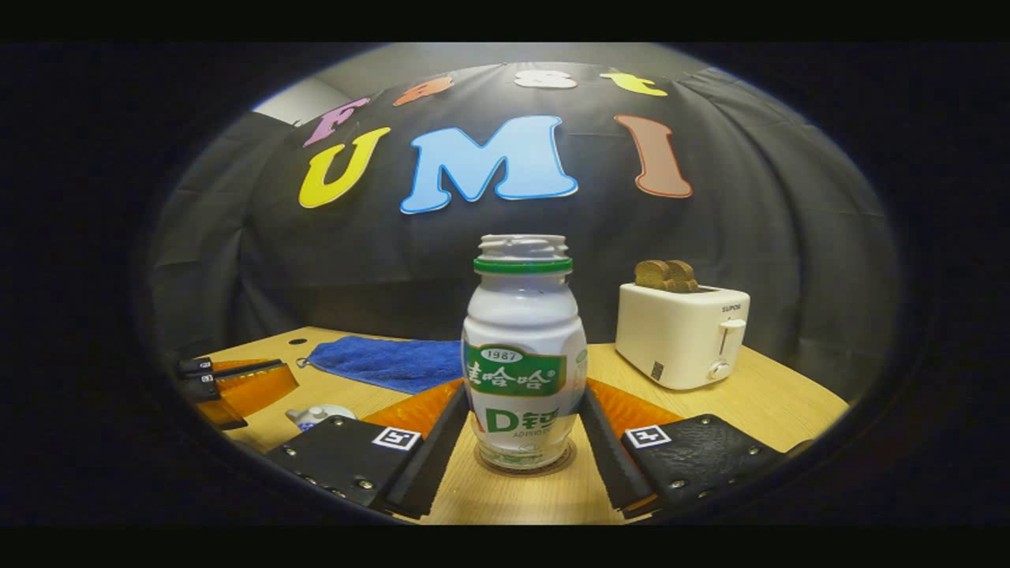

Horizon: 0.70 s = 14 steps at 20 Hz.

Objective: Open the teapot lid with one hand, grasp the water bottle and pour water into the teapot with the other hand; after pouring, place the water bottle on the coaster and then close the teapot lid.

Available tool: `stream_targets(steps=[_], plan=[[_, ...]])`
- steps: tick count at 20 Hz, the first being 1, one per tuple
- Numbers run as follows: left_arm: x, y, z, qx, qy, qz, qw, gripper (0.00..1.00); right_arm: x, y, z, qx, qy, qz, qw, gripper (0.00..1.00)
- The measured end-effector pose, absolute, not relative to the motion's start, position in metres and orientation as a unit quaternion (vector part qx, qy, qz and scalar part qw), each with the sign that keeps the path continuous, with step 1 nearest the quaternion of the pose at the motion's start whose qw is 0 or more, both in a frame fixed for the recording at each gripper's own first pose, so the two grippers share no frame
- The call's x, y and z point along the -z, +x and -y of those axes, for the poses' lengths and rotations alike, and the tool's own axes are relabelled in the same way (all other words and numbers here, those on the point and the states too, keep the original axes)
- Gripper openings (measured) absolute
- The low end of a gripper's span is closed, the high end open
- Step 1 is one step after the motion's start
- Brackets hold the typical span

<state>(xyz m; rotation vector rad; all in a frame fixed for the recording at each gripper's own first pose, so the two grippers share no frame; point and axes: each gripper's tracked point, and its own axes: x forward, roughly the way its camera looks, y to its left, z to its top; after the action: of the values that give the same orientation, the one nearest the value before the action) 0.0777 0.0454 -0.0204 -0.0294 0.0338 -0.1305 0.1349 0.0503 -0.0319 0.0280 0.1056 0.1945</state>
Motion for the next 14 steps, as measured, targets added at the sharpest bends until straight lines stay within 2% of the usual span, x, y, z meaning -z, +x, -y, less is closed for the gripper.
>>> stream_targets(steps=[3, 4, 14], plan=[[0.019, 0.079, -0.049, 0.062, -0.020, -0.015, 0.998, 0.21, 0.036, 0.142, -0.053, -0.101, 0.010, -0.060, 0.993, 0.79], [0.019, 0.079, -0.050, 0.061, -0.020, -0.015, 0.998, 0.29, 0.036, 0.144, -0.054, -0.102, 0.009, -0.063, 0.993, 0.79], [0.023, 0.080, -0.049, 0.061, -0.019, -0.021, 0.998, 0.29, 0.054, 0.160, -0.060, -0.105, 0.002, -0.093, 0.990, 0.79]])
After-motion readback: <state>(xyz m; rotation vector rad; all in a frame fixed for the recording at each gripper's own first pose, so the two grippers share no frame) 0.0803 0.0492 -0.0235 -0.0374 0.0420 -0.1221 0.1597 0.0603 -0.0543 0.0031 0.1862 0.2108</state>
